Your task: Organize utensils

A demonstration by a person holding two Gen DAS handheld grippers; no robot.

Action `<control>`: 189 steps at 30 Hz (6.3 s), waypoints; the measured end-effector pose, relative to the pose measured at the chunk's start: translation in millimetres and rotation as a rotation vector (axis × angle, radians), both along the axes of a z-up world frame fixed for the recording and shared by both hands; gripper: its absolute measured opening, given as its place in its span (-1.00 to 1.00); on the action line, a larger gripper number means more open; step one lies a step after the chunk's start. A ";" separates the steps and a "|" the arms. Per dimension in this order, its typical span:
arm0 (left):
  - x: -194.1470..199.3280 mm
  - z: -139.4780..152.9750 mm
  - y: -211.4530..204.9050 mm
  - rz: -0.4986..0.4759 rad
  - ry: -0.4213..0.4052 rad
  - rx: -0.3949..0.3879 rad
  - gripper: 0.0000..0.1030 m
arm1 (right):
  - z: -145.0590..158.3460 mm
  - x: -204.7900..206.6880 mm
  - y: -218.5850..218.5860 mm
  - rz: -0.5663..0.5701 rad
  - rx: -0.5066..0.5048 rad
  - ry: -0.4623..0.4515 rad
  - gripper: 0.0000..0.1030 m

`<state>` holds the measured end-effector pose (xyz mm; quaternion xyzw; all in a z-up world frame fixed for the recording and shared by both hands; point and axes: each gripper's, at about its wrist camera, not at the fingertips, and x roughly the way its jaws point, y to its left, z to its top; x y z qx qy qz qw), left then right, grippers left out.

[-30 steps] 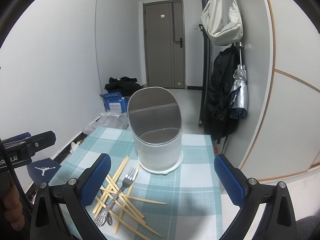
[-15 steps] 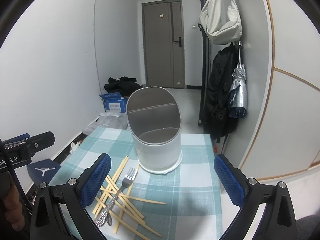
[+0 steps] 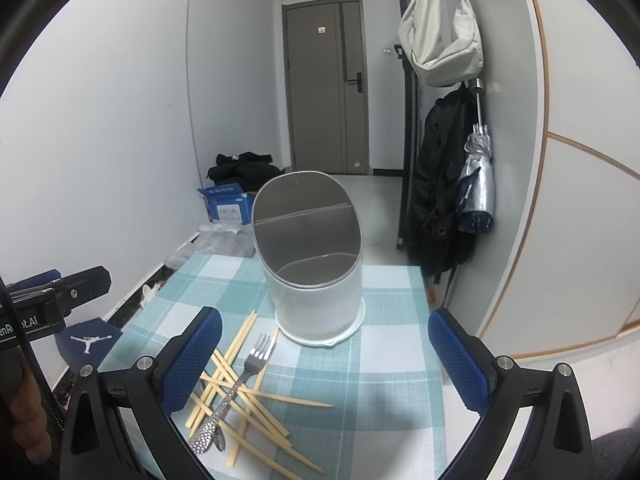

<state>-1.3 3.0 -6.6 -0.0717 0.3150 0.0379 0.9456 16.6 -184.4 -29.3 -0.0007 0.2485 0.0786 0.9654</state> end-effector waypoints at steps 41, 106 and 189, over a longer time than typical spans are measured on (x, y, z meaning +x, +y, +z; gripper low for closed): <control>76.9 -56.3 82.0 0.195 0.342 -0.211 0.98 | -114.2 123.3 64.9 0.223 0.046 0.532 -0.71; 114.2 -98.2 30.9 0.055 0.532 -0.199 -1.00 | -53.5 80.4 15.5 0.330 0.201 0.297 -0.99; 51.2 71.8 -8.5 -0.152 -0.170 -0.107 -1.00 | 77.6 30.7 -14.5 0.225 0.084 -0.087 -0.99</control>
